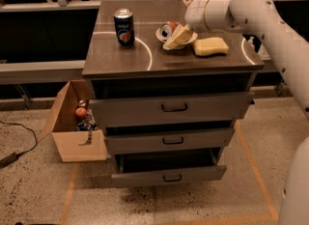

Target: Pick coke can from paper bowl and place on counter

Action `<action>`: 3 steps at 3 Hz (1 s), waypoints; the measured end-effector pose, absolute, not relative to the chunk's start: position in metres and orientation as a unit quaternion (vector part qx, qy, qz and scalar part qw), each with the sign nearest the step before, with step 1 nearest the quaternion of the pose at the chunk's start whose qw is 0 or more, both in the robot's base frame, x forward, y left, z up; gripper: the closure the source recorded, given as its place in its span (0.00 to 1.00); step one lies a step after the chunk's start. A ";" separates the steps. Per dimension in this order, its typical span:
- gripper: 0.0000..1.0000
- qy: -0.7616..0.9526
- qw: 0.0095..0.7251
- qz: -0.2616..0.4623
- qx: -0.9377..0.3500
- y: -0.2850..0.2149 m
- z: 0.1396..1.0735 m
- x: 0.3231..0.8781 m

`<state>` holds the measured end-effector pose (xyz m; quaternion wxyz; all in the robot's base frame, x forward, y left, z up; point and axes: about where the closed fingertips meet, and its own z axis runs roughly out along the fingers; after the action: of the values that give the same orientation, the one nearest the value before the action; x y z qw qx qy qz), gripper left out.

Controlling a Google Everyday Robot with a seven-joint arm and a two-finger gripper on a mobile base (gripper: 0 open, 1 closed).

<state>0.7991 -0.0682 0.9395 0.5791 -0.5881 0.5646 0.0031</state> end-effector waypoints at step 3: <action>0.41 0.572 0.588 0.026 -0.572 -0.049 0.919 0.809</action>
Offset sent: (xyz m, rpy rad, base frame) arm 0.0124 0.0154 -0.0186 0.0647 0.0157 -0.0088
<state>0.8093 -0.0491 0.9192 0.5876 -0.5718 0.5719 0.0263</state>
